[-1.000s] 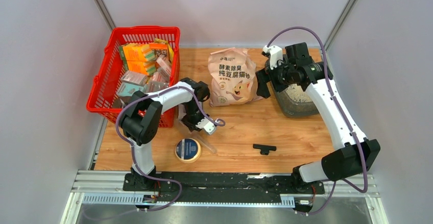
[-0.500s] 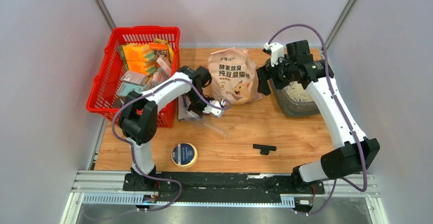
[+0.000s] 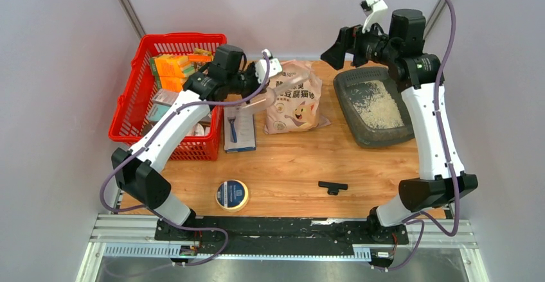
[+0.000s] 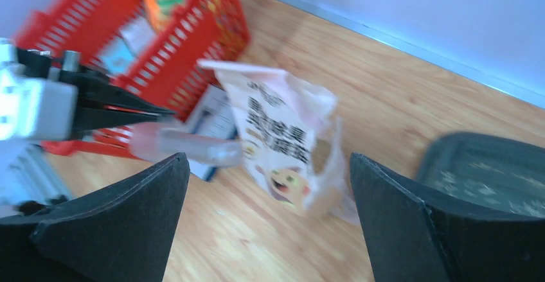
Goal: Fill the litter box with clean litter
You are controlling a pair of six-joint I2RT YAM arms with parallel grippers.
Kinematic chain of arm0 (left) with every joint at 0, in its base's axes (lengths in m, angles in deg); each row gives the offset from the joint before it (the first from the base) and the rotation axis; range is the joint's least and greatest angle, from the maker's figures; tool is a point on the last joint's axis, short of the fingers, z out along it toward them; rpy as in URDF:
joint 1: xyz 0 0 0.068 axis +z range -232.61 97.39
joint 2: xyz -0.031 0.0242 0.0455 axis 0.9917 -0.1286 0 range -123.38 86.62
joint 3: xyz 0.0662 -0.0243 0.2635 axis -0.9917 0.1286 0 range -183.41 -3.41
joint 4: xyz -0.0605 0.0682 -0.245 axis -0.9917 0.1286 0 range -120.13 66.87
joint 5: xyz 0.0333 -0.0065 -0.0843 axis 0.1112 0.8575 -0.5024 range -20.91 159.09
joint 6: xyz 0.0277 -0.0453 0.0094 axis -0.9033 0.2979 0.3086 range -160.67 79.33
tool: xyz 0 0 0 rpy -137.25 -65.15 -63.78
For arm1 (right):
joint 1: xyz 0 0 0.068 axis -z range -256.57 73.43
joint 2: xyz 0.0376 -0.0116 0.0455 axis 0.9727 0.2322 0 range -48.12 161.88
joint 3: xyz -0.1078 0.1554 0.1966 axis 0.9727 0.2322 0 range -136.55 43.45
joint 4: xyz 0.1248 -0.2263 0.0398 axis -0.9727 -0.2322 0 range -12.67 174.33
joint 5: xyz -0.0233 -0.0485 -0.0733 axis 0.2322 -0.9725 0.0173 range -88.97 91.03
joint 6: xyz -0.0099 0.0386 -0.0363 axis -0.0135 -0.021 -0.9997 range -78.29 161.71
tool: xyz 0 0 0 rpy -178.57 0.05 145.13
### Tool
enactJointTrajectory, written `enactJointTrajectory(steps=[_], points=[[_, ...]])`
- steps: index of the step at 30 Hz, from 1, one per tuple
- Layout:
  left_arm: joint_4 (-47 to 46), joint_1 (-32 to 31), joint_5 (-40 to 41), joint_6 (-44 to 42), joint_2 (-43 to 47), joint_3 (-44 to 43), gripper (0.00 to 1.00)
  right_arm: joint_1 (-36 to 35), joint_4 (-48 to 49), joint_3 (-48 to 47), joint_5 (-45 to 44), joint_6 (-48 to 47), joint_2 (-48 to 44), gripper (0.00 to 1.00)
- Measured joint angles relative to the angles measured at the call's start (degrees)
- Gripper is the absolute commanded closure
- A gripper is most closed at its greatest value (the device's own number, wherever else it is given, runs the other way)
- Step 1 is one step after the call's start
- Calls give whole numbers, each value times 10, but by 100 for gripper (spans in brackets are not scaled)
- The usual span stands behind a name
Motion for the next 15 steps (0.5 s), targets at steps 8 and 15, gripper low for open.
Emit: enactJointTrajectory(steps=[8, 15], points=[[-132, 1, 77, 153, -1, -4, 100, -9, 97, -16, 118, 150, 64, 1], [-198, 1, 70, 198, -12, -4, 100, -26, 112, 5, 190, 187, 87, 8]])
